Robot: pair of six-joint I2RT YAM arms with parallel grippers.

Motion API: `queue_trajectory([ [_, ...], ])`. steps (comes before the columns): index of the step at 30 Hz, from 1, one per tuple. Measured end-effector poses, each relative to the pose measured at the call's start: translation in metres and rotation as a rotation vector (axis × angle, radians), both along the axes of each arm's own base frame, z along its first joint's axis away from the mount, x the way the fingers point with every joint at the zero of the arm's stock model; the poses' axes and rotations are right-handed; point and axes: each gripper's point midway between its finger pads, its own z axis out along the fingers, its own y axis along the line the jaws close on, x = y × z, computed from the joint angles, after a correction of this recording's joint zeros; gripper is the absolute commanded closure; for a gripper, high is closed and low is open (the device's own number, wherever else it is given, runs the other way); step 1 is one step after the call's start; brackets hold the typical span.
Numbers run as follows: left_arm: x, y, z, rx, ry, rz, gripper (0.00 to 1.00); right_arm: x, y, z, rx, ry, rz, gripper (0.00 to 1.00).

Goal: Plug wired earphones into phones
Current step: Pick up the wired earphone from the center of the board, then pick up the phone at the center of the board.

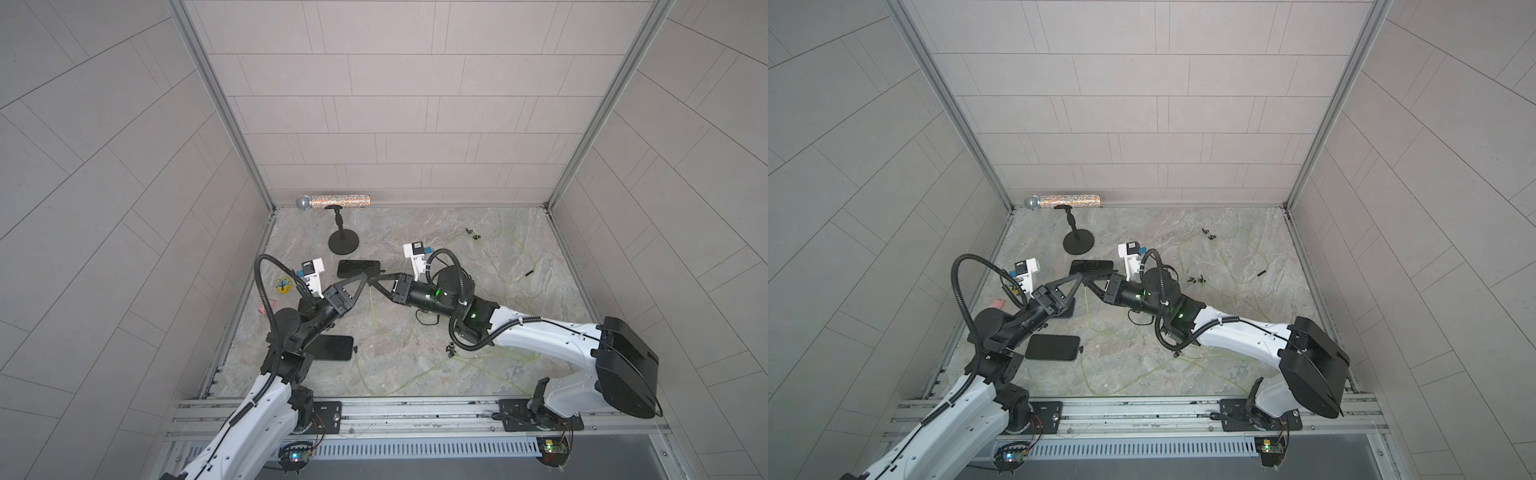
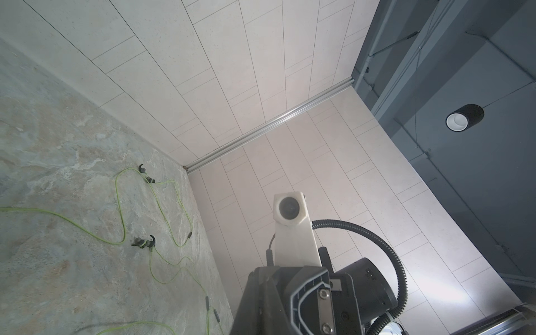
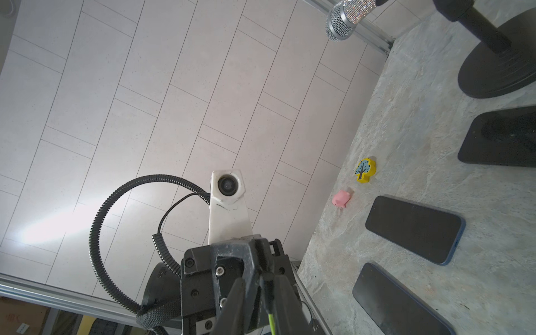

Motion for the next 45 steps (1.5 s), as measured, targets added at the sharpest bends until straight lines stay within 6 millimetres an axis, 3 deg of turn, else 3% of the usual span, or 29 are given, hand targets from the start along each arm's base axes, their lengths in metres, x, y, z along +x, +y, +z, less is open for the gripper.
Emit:
queue_trajectory([
  [12,-0.001,0.000,0.001,-0.001,-0.006,-0.002,1.00,0.000,0.002,-0.003,0.003,0.017,0.007,0.85],
  [22,-0.001,0.002,0.003,-0.006,-0.011,0.007,1.00,-0.001,0.003,-0.001,0.014,0.015,0.010,1.00],
  [24,-0.001,0.003,0.004,-0.010,-0.013,0.017,0.88,-0.001,0.003,0.000,0.015,0.014,0.010,1.00],
  [27,-0.001,0.006,0.002,0.001,-0.009,0.040,0.60,-0.001,0.003,-0.001,0.014,0.014,0.010,1.00],
  [29,0.001,0.010,-0.005,0.034,0.028,0.070,0.48,-0.001,0.000,-0.006,0.004,0.013,0.005,1.00],
  [34,0.009,0.036,-0.019,0.198,0.187,0.249,0.33,0.007,-0.011,-0.034,-0.086,0.029,-0.027,1.00],
  [38,0.010,0.070,-0.034,0.336,0.323,0.430,0.32,0.013,-0.022,-0.058,-0.207,0.027,-0.060,1.00],
  [45,0.014,0.107,-0.120,0.658,0.707,0.583,0.31,0.014,-0.042,-0.091,-0.436,-0.037,-0.096,1.00],
])
